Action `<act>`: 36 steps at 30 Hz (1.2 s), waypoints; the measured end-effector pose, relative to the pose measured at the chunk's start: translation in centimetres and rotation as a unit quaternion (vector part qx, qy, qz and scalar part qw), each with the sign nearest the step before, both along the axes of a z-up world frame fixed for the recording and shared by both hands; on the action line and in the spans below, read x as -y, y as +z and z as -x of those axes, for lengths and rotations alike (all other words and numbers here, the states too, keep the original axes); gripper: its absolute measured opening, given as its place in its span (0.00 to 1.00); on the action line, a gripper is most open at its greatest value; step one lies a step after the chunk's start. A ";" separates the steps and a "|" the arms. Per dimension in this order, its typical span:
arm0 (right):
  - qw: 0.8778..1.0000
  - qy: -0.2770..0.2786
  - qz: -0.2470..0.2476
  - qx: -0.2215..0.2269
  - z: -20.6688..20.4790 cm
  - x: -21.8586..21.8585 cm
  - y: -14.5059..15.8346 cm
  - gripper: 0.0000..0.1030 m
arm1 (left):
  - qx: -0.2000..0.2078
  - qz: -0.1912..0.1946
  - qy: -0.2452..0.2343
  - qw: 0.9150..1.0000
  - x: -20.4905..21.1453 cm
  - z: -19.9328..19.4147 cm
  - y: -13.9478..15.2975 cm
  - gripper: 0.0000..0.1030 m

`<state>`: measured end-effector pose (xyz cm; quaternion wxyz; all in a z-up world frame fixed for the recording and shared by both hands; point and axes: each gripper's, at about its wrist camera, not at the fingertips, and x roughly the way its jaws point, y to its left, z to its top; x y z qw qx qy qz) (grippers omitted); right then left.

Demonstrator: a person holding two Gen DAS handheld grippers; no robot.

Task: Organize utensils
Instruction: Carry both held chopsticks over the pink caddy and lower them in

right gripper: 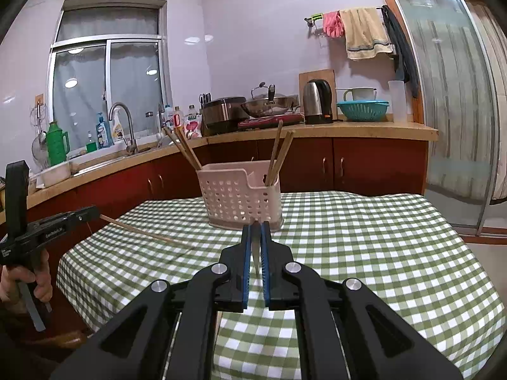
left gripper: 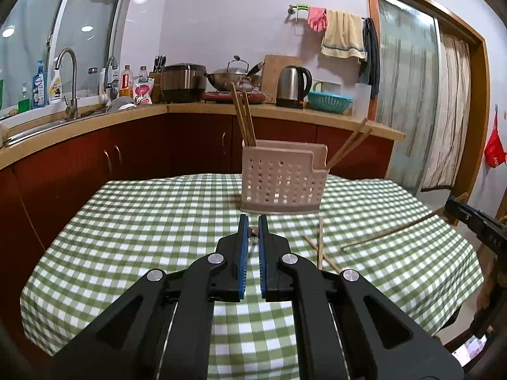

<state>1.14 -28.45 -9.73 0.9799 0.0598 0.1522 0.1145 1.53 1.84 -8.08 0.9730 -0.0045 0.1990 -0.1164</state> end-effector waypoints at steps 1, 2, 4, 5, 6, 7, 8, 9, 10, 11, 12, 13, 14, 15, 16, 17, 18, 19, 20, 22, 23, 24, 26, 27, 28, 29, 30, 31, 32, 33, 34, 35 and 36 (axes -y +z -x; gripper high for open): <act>1.000 -0.001 -0.001 0.000 -0.2 0.0 0.2 0.07 | 0.002 0.000 0.000 1.000 0.0 -0.2 0.3 0.06; 1.000 -0.001 -0.003 0.000 -0.4 0.0 0.4 0.07 | 0.005 0.000 -0.002 1.000 0.0 -0.5 0.6 0.06; 1.000 -0.003 -0.006 0.000 -1.0 0.0 0.8 0.07 | 0.008 0.000 -0.004 1.000 0.0 -1.0 1.0 0.06; 1.000 -0.003 -0.006 0.000 -1.1 0.0 0.9 0.07 | 0.009 0.000 -0.005 1.000 -0.1 -1.3 1.1 0.06; 1.000 -0.003 -0.007 0.000 -1.4 0.0 1.1 0.07 | 0.009 0.000 -0.007 1.000 -0.1 -1.7 1.3 0.06; 1.000 -0.002 -0.010 -0.001 -1.7 0.0 1.2 0.07 | 0.009 0.000 -0.008 1.000 -0.2 -2.1 1.4 0.06; 1.000 -0.002 -0.011 -0.002 -2.1 0.0 1.3 0.07 | 0.011 0.000 -0.009 1.000 -0.2 -2.4 1.6 0.06; 1.000 -0.003 -0.010 -0.004 -2.3 -0.1 1.4 0.07 | 0.013 -0.001 -0.011 1.000 -0.2 -2.9 1.9 0.06; 1.000 -0.002 -0.009 -0.005 -2.7 -0.1 1.5 0.07 | 0.014 -0.001 -0.013 1.000 -0.1 -3.2 2.1 0.06; 1.000 -0.002 -0.010 -0.007 -3.1 -0.1 1.6 0.07 | 0.014 0.000 -0.015 1.000 -0.1 -3.7 2.3 0.06; 1.000 -0.002 -0.010 -0.007 -3.3 -0.2 1.7 0.07 | 0.014 0.001 -0.016 1.000 0.0 -3.9 2.5 0.06; 1.000 -0.002 -0.009 -0.007 -3.6 -0.3 1.9 0.07 | 0.013 0.004 -0.018 1.000 0.0 -4.3 2.8 0.06; 1.000 -0.001 -0.009 -0.005 -3.7 -0.3 2.2 0.07 | 0.014 0.008 -0.021 1.000 0.1 -4.7 3.0 0.06; 1.000 -0.001 -0.009 -0.003 -3.8 -0.4 2.4 0.07 | 0.014 0.009 -0.023 1.000 0.1 -4.8 3.2 0.06; 1.000 0.000 -0.009 0.000 -3.9 -0.4 2.8 0.07 | 0.017 0.011 -0.026 0.999 0.2 -5.1 3.6 0.06; 1.000 0.000 -0.009 0.003 -4.0 -0.4 3.2 0.07 | 0.020 0.012 -0.028 0.999 0.2 -5.3 3.9 0.06; 1.000 0.000 -0.009 0.007 -4.2 -0.4 3.7 0.07 | 0.022 0.013 -0.030 0.999 0.3 -5.4 4.2 0.06; 1.000 0.002 -0.013 0.011 -4.3 -0.3 4.3 0.07 | 0.026 0.013 -0.032 0.999 0.3 -5.6 4.7 0.06; 1.000 0.003 -0.016 0.014 -4.5 -0.2 4.8 0.07 | 0.030 0.014 -0.034 0.999 0.4 -5.7 5.2 0.06; 0.999 0.008 -0.022 0.022 -4.7 -0.1 6.0 0.07 | 0.040 0.019 -0.041 0.998 0.4 -6.0 6.5 0.06; 0.999 0.010 -0.023 0.028 -4.8 -0.1 6.6 0.07 | 0.044 0.020 -0.043 0.998 0.5 -6.1 7.0 0.06; 0.999 0.012 -0.023 0.034 -4.9 -0.1 7.4 0.07 | 0.052 0.021 -0.047 0.997 0.6 -6.2 7.9 0.06; 0.999 0.016 -0.021 0.045 -5.1 -0.1 8.5 0.07 | 0.067 0.022 -0.052 0.996 0.7 -6.3 9.5 0.06; 0.998 0.018 -0.019 0.053 -5.2 -0.2 9.3 0.07 | 0.072 0.022 -0.053 0.996 0.7 -6.4 10.1 0.06; 0.998 0.020 -0.016 0.060 -5.4 -0.3 10.0 0.07 | 0.079 0.022 -0.054 0.995 0.7 -6.5 10.8 0.06; 0.998 0.021 -0.014 0.065 -5.6 -0.3 10.5 0.07 | 0.087 0.022 -0.054 0.995 0.8 -6.6 11.4 0.06; 0.997 0.023 -0.013 0.073 -5.8 -0.4 11.3 0.07 | 0.096 0.022 -0.054 0.994 0.9 -6.8 12.2 0.06; 0.997 0.025 -0.012 0.079 -6.0 -0.5 11.8 0.07 | 0.104 0.022 -0.054 0.993 1.1 -7.1 12.8 0.06; 0.996 0.026 -0.010 0.085 -6.3 -0.5 12.3 0.07 | 0.115 0.020 -0.054 0.992 1.3 -7.3 13.6 0.06; 0.995 0.027 -0.007 0.091 -6.6 -0.7 12.8 0.07 | 0.124 0.018 -0.053 0.991 1.6 -7.5 14.1 0.06; 0.995 0.028 -0.006 0.096 -7.0 -0.7 13.2 0.07 | 0.129 0.018 -0.053 0.990 1.7 -7.7 14.5 0.06; 0.994 0.031 -0.007 0.100 -7.6 -0.7 13.7 0.07 | 0.134 0.019 -0.053 0.989 2.0 -8.2 15.0 0.06; 0.994 0.032 -0.008 0.101 -8.0 -0.7 13.9 0.07 | 0.135 0.019 -0.053 0.989 2.2 -8.6 15.2 0.06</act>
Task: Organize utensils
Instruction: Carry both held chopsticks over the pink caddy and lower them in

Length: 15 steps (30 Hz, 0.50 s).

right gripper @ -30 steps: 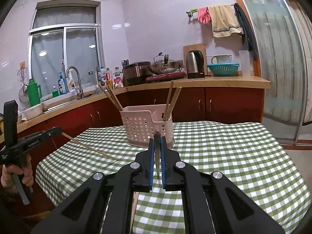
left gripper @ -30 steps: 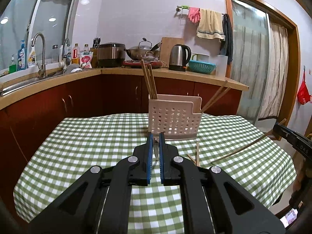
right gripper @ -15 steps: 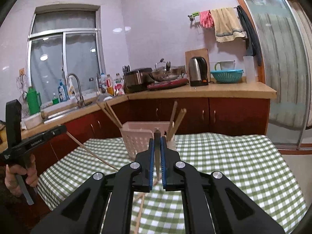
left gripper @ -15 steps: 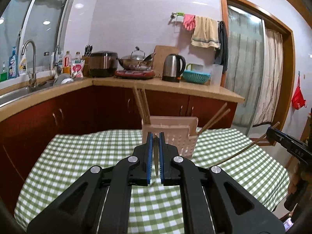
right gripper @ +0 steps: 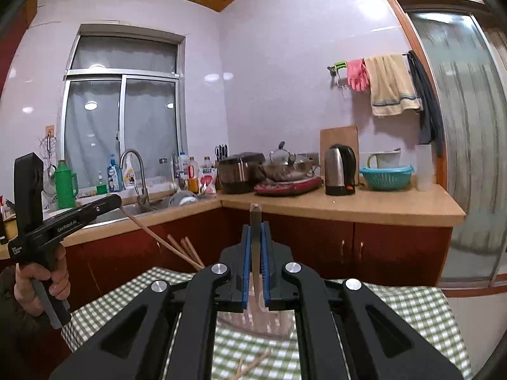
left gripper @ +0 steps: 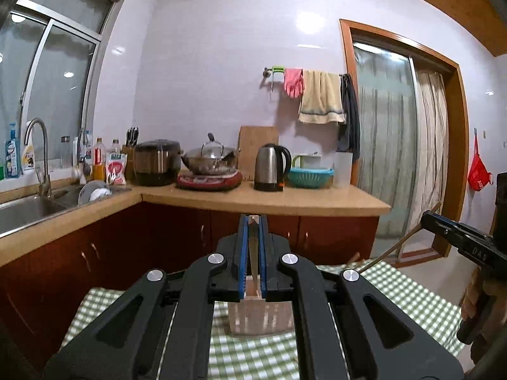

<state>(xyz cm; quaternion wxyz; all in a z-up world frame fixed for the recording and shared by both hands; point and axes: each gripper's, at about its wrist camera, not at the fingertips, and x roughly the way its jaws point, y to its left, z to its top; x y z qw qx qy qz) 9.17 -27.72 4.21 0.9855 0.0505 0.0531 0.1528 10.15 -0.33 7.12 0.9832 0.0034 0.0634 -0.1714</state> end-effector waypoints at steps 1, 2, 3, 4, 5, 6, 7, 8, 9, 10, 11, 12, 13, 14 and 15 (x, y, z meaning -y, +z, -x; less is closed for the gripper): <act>1.000 0.000 0.001 0.001 -0.6 -0.1 0.3 0.07 | 0.001 0.000 0.001 1.000 0.2 -0.5 0.2 0.06; 1.000 0.000 0.005 0.003 -1.2 -0.2 0.4 0.07 | 0.003 -0.001 0.003 1.000 0.5 -1.2 0.4 0.06; 1.000 0.000 0.007 0.003 -1.6 -0.2 0.5 0.07 | 0.003 -0.002 0.004 1.000 0.6 -1.6 0.5 0.06; 1.000 0.001 0.007 0.002 -2.2 -0.3 0.5 0.07 | 0.001 -0.001 0.005 1.000 0.8 -2.2 0.4 0.06; 1.000 0.001 0.008 0.000 -2.8 -0.3 0.5 0.07 | -0.001 -0.001 0.005 1.000 0.9 -2.6 0.4 0.06; 1.000 -0.002 0.011 -0.003 -3.7 -0.4 0.4 0.07 | -0.005 -0.002 0.006 1.000 1.1 -3.3 0.2 0.06; 1.000 -0.003 0.014 -0.004 -4.1 -0.5 0.3 0.07 | -0.010 -0.005 0.008 1.000 1.4 -4.1 -0.1 0.06; 1.000 -0.003 0.015 -0.009 -4.8 -0.5 0.0 0.07 | -0.017 -0.007 0.007 1.000 1.7 -4.7 -0.4 0.06; 1.000 -0.001 0.014 -0.018 -5.5 -0.6 -0.3 0.07 | -0.025 -0.010 0.006 1.000 1.8 -5.3 -0.9 0.06; 1.000 -0.001 0.015 -0.025 -6.2 -0.7 -0.6 0.07 | -0.031 -0.011 0.006 0.999 1.9 -5.7 -1.2 0.06; 0.999 -0.001 0.018 -0.033 -6.9 -0.8 -1.1 0.07 | -0.041 -0.016 0.006 0.999 2.2 -6.4 -1.8 0.06; 0.999 0.001 0.019 -0.042 -7.7 -1.0 -1.7 0.07 | -0.048 -0.020 0.007 0.999 2.3 -6.9 -2.4 0.06; 0.999 0.002 0.019 -0.050 -8.2 -1.0 -2.1 0.07 | -0.053 -0.022 0.008 0.998 2.3 -7.2 -2.8 0.06; 0.998 0.003 0.020 -0.056 -8.5 -1.1 -2.4 0.07 | -0.059 -0.023 0.008 0.998 2.3 -7.6 -3.3 0.06; 0.998 0.004 0.023 -0.063 -9.1 -1.3 -3.0 0.07 | -0.066 -0.024 0.009 0.997 2.4 -8.1 -3.9 0.06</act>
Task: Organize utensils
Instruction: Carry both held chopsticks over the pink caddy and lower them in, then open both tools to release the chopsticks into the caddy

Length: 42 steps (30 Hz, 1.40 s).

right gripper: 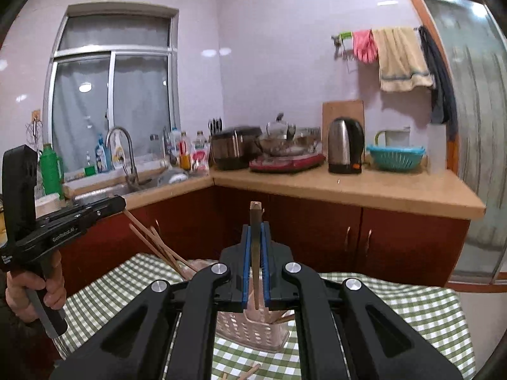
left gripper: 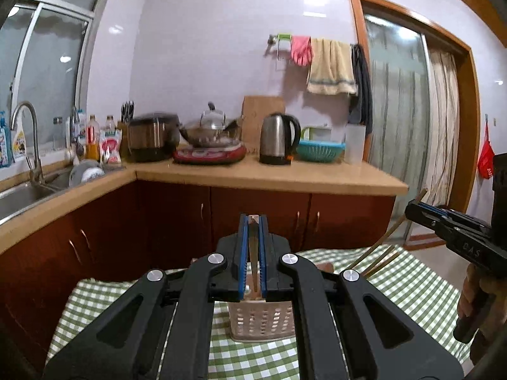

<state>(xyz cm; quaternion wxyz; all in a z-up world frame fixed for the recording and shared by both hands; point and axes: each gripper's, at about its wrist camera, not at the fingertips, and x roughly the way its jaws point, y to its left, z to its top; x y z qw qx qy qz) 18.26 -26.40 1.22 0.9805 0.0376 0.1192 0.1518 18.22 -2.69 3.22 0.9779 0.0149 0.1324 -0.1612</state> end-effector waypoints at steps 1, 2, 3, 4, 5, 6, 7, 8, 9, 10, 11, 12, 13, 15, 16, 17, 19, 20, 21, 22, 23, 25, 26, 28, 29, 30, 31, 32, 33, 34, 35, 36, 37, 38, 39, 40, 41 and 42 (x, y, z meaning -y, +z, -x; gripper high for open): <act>1.000 0.001 0.001 -0.007 -0.4 -0.1 -0.5 0.07 | -0.005 -0.001 0.001 1.000 0.0 -0.4 -0.5 0.06; 1.000 0.003 0.002 -0.011 -0.7 -0.2 -0.8 0.06 | -0.009 0.000 0.001 1.000 -0.1 -0.7 -0.8 0.06; 1.000 0.004 0.004 -0.018 -1.1 -0.4 -1.2 0.07 | -0.014 0.000 0.001 1.000 0.0 -1.1 -1.3 0.06; 1.000 0.004 0.006 -0.023 -1.5 -0.5 -1.7 0.07 | -0.018 0.000 0.001 1.000 0.0 -1.4 -1.6 0.06; 1.000 0.005 0.008 -0.028 -1.8 -0.7 -2.1 0.07 | -0.021 0.000 0.002 1.000 0.1 -1.7 -1.9 0.06; 0.999 0.005 0.009 -0.032 -2.1 -0.8 -2.3 0.07 | -0.026 -0.002 0.001 1.000 0.2 -2.0 -2.4 0.06; 0.999 0.006 0.008 -0.037 -2.4 -1.0 -2.7 0.07 | -0.029 -0.003 0.001 1.000 0.2 -2.2 -2.6 0.06; 0.999 0.006 0.008 -0.042 -2.7 -1.1 -3.1 0.07 | -0.033 -0.004 0.000 0.999 0.3 -2.5 -3.0 0.06; 0.999 0.005 0.009 -0.045 -2.9 -1.1 -3.3 0.07 | -0.038 -0.004 -0.004 0.999 0.3 -2.7 -3.4 0.06; 0.999 0.005 0.011 -0.050 -3.1 -1.2 -3.6 0.07 | -0.042 -0.006 -0.004 0.999 0.4 -3.0 -3.6 0.06; 0.999 0.004 0.012 -0.052 -3.2 -1.3 -3.8 0.07 | -0.043 -0.008 -0.005 0.999 0.4 -3.1 -3.8 0.06; 0.999 0.003 0.011 -0.052 -3.4 -1.3 -3.8 0.07 | -0.044 -0.013 -0.005 0.999 0.6 -3.2 -4.0 0.06; 0.999 0.002 0.011 -0.053 -3.4 -1.3 -3.9 0.07 | -0.044 -0.018 -0.005 0.999 0.7 -3.3 -4.2 0.06; 0.999 0.001 0.008 -0.052 -3.3 -1.3 -3.9 0.08 | -0.042 -0.021 -0.006 0.999 0.8 -3.3 -4.3 0.08; 0.999 0.001 0.008 -0.052 -3.5 -1.2 -3.8 0.13 | -0.042 -0.022 -0.007 0.999 0.9 -3.3 -4.3 0.10; 0.999 -0.001 0.008 -0.049 -3.5 -1.2 -3.7 0.15 | -0.042 -0.023 -0.008 0.999 1.0 -3.3 -4.3 0.12; 0.999 -0.004 0.009 -0.044 -3.3 -1.2 -3.4 0.23 | -0.041 -0.020 -0.006 0.999 0.9 -3.3 -4.2 0.27; 0.999 -0.005 0.010 -0.040 -3.1 -1.2 -3.2 0.27 | -0.039 -0.018 -0.006 0.999 0.9 -3.2 -4.1 0.31; 0.999 -0.007 0.011 -0.036 -2.9 -1.2 -3.1 0.30 | -0.035 -0.016 -0.005 0.999 0.8 -3.0 -4.0 0.36; 0.999 -0.010 0.012 -0.033 -2.9 -1.1 -2.9 0.33 | -0.033 -0.016 -0.005 0.999 0.8 -3.1 -3.9 0.39; 0.999 -0.012 0.013 -0.030 -2.8 -1.1 -2.7 0.34 | -0.030 -0.017 -0.005 0.999 0.9 -3.0 -3.7 0.40; 1.000 -0.016 0.013 -0.022 -2.2 -1.0 -2.2 0.37 | -0.025 -0.017 -0.006 1.000 0.9 -2.7 -3.4 0.48; 1.000 -0.018 0.012 -0.019 -1.9 -1.0 -2.1 0.38 | -0.022 -0.015 -0.005 1.000 0.9 -2.5 -3.2 0.49; 1.000 -0.021 0.010 -0.010 -1.0 -0.9 -1.6 0.39 | -0.016 -0.013 -0.004 1.000 0.8 -1.9 -2.8 0.56; 1.000 -0.025 0.014 -0.003 -0.2 -1.0 -1.4 0.39 | -0.013 -0.011 -0.003 1.000 0.7 -1.5 -2.7 0.57; 0.999 -0.027 0.017 0.002 0.5 -1.0 -1.3 0.39 | -0.010 -0.009 -0.003 1.000 0.6 -0.9 -2.5 0.57; 0.999 -0.028 0.019 0.006 1.1 -1.0 -1.3 0.39 | -0.008 -0.008 -0.004 1.000 0.5 -0.4 -2.4 0.57; 0.999 -0.030 0.020 0.008 1.7 -1.0 -1.3 0.39 | -0.005 -0.007 -0.002 1.000 0.5 0.4 -2.3 0.57; 0.999 -0.032 0.021 0.011 2.6 -1.1 -1.5 0.39 | -0.004 -0.006 -0.002 1.000 0.4 0.9 -2.3 0.57; 0.999 -0.034 0.022 0.013 3.5 -1.1 -1.8 0.39 | -0.003 -0.005 -0.002 1.000 0.3 1.6 -2.4 0.57; 0.999 -0.039 0.025 0.013 4.4 -1.2 -2.2 0.39 | -0.002 -0.004 -0.001 1.000 0.3 2.1 -2.5 0.57; 0.999 -0.044 0.027 0.014 5.3 -1.2 -2.6 0.39 | -0.003 -0.004 0.000 1.000 0.3 3.1 -2.8 0.58; 0.998 -0.047 0.029 0.012 6.0 -1.2 -3.1 0.39 | -0.005 -0.002 0.000 1.000 0.3 3.7 -3.1 0.58; 0.998 -0.049 0.030 0.008 6.5 -1.2 -3.5 0.39 | -0.012 0.000 -0.002 1.000 0.2 4.5 -3.6 0.58; 0.998 -0.052 0.032 0.003 7.3 -1.2 -4.3 0.39 | -0.018 0.000 -0.002 1.000 0.3 5.1 -4.1 0.58; 0.998 -0.056 0.032 -0.002 8.1 -1.2 -5.0 0.39 | -0.021 -0.002 -0.001 1.000 0.3 5.5 -4.5 0.58; 0.998 -0.058 0.031 -0.005 8.6 -1.2 -5.5 0.39 | -0.027 -0.004 0.003 1.000 0.3 6.2 -5.2 0.58; 0.998 -0.061 0.029 -0.011 9.3 -1.1 -6.3 0.39 | -0.032 -0.004 0.005 0.999 0.3 6.7 -5.8 0.57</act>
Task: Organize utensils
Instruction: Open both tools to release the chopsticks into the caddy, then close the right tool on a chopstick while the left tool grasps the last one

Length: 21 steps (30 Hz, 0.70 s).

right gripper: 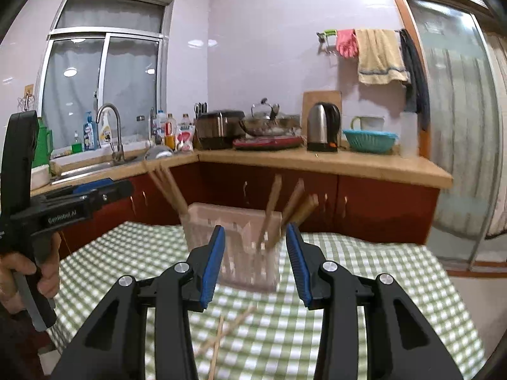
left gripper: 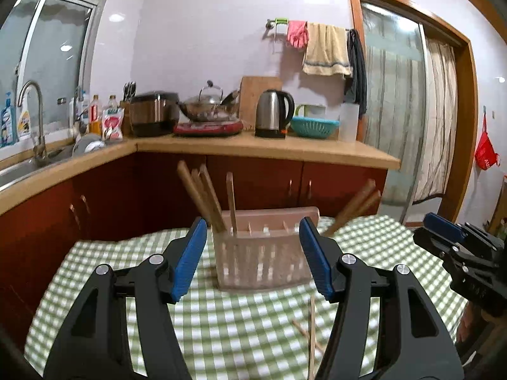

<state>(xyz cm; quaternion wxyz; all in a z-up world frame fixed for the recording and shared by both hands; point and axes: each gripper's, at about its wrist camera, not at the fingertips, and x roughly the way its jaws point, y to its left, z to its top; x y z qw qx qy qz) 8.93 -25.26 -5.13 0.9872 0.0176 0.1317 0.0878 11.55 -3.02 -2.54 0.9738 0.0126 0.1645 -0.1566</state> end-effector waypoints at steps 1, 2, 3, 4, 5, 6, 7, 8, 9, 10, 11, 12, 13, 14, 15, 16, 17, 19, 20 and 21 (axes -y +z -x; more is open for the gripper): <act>1.000 -0.001 -0.002 -0.006 0.6 0.1 -0.7 0.39 | -0.009 0.001 0.000 1.000 -0.1 0.5 -0.7 0.57; 1.000 -0.003 -0.002 -0.014 1.2 0.1 -1.6 0.39 | -0.019 0.003 0.001 1.000 -0.1 1.0 -1.4 0.57; 1.000 -0.006 0.001 -0.019 1.6 0.1 -2.2 0.39 | -0.029 0.003 0.002 1.000 -0.2 1.4 -2.1 0.57; 1.000 -0.008 0.005 -0.026 2.2 0.0 -3.0 0.39 | -0.036 0.002 0.002 0.999 -0.2 1.9 -2.7 0.57; 0.999 -0.010 0.008 -0.030 2.5 0.0 -3.5 0.39 | -0.045 -0.001 0.002 0.999 -0.1 2.5 -3.5 0.57; 0.999 -0.010 0.009 -0.037 3.0 0.0 -4.2 0.39 | -0.051 -0.003 0.003 0.999 -0.1 2.9 -4.1 0.57; 0.999 -0.010 0.006 -0.043 3.4 0.2 -4.9 0.39 | -0.062 -0.004 0.003 0.998 0.0 3.5 -4.9 0.57; 0.999 -0.010 0.005 -0.046 3.8 0.2 -5.4 0.39 | -0.067 -0.004 0.002 0.998 -0.1 3.9 -5.4 0.57; 0.998 -0.010 0.003 -0.054 4.2 0.4 -6.1 0.39 | -0.076 -0.008 0.000 0.997 0.1 4.5 -6.4 0.57; 0.998 -0.011 0.003 -0.057 4.5 0.4 -6.6 0.39 | -0.082 -0.011 -0.001 0.997 0.1 4.9 -7.0 0.57; 0.998 -0.011 0.002 -0.060 4.8 0.5 -7.0 0.39 | -0.085 -0.013 -0.001 0.996 0.2 5.3 -7.5 0.57; 0.998 -0.010 -0.001 -0.065 5.1 0.5 -7.5 0.39 | -0.090 -0.014 -0.003 0.996 0.3 5.9 -8.2 0.57; 0.998 -0.010 -0.001 -0.068 5.3 0.6 -7.9 0.39 | -0.096 -0.015 -0.006 0.995 0.4 6.4 -8.9 0.57; 0.998 -0.010 0.000 -0.069 5.5 0.6 -8.1 0.39 | -0.101 -0.016 -0.008 0.995 0.6 6.7 -9.4 0.57; 0.997 -0.010 0.000 -0.070 5.8 0.6 -8.4 0.39 | -0.108 -0.017 -0.011 0.994 0.8 7.1 -10.1 0.56; 0.998 -0.010 -0.001 -0.070 6.0 0.7 -8.6 0.39 | -0.115 -0.021 -0.015 0.993 1.1 7.4 -10.8 0.55; 0.998 -0.010 -0.001 -0.070 6.1 0.8 -8.7 0.39 | -0.120 -0.023 -0.019 0.992 1.3 7.6 -11.3 0.54; 0.998 -0.010 -0.004 -0.069 6.6 0.9 -9.0 0.39 | -0.136 -0.032 -0.029 0.990 1.9 7.9 -12.7 0.45; 0.998 -0.010 -0.005 -0.070 6.8 0.9 -9.1 0.39 | -0.145 -0.036 -0.034 0.988 2.2 7.9 -13.3 0.44; 0.997 -0.010 -0.006 -0.070 7.0 1.0 -9.3 0.39 | -0.151 -0.037 -0.037 0.987 2.4 8.0 -13.8 0.42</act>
